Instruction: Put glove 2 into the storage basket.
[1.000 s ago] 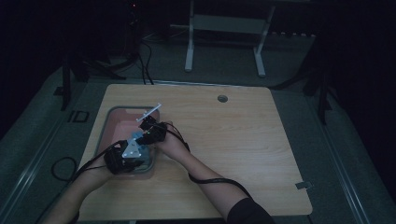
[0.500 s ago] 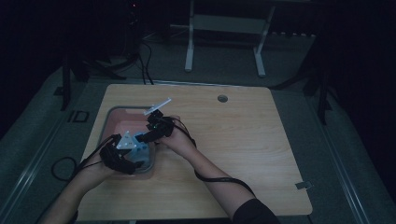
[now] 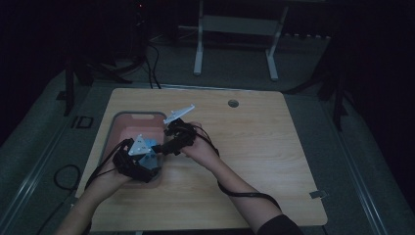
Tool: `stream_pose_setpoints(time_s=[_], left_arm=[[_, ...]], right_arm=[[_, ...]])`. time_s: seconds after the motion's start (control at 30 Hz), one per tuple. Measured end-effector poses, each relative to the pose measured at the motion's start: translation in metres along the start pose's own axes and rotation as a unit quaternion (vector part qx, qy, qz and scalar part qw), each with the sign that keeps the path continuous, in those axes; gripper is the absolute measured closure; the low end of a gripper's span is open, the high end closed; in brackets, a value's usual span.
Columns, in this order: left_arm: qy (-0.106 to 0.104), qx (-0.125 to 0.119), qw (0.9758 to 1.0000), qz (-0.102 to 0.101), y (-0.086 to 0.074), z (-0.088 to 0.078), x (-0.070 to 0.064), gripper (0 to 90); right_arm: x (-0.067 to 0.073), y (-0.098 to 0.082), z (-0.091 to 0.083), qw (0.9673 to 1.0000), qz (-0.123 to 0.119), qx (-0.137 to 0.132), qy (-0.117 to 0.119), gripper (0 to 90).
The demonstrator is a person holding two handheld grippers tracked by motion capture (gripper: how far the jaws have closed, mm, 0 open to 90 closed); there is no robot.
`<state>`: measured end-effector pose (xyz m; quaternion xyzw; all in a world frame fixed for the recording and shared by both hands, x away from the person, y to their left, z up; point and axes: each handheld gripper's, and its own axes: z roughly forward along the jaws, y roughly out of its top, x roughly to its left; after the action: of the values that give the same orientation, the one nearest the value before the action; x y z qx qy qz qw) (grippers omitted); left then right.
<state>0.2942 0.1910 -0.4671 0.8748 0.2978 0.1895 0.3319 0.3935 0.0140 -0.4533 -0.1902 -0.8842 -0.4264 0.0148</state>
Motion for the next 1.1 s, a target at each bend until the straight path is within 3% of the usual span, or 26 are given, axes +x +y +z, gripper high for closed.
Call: stream_pose_setpoints(time_s=[0.13, 0.6, 1.1], left_arm=[[-0.010, -0.015, 0.9998, 0.002, 0.007, 0.002, -0.008, 7.0], [-0.054, -0.029, 0.9980, 0.013, 0.035, 0.022, -0.035, 7.0], [-0.093, -0.025, 0.9948, 0.035, 0.050, 0.052, -0.066, 7.0]], right_arm=[[-0.004, -0.013, -0.010, 1.0000, -0.004, 0.003, -0.007, 17.2], [-0.023, -0.055, -0.038, 0.9997, 0.010, 0.008, -0.022, 16.2], [-0.036, -0.093, -0.064, 0.9989, 0.022, 0.012, -0.040, 15.2]])
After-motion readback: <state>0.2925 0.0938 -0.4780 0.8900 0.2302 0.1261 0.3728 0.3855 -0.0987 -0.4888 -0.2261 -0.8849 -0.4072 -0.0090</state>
